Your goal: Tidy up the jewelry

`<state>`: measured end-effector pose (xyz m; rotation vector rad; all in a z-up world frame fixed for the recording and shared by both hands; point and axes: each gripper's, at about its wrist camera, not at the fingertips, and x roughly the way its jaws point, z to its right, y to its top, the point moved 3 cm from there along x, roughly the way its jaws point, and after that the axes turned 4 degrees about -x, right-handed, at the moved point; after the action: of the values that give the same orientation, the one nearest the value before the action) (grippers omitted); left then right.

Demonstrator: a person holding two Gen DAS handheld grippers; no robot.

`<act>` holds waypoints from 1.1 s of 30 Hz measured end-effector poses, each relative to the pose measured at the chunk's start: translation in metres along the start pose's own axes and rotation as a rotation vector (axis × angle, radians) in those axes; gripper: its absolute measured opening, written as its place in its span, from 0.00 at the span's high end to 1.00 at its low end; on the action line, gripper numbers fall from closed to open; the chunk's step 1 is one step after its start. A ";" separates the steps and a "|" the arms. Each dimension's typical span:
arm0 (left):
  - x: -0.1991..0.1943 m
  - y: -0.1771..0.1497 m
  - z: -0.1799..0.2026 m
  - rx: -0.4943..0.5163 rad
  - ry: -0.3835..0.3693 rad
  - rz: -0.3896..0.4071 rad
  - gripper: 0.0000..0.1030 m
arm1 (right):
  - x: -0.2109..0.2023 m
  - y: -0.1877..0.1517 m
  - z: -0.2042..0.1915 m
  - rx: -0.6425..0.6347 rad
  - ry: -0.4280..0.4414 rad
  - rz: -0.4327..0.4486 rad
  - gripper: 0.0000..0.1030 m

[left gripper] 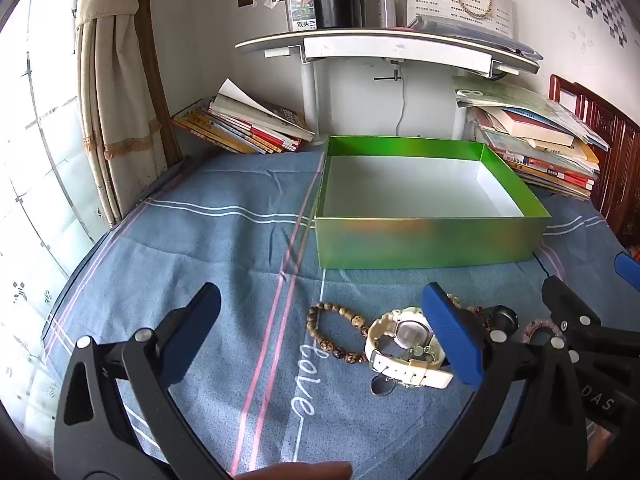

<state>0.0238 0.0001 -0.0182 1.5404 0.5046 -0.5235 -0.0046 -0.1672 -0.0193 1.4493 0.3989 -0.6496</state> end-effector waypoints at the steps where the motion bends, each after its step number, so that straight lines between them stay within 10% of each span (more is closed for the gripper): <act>1: 0.000 0.000 0.000 0.001 0.001 0.000 0.04 | 0.000 0.000 0.000 0.001 0.001 -0.001 0.02; 33: 0.001 -0.006 -0.001 -0.010 0.003 -0.021 0.04 | 0.004 -0.003 0.000 0.007 0.001 -0.010 0.02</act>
<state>0.0211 0.0015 -0.0241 1.5282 0.5259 -0.5344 -0.0039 -0.1674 -0.0241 1.4550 0.4053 -0.6590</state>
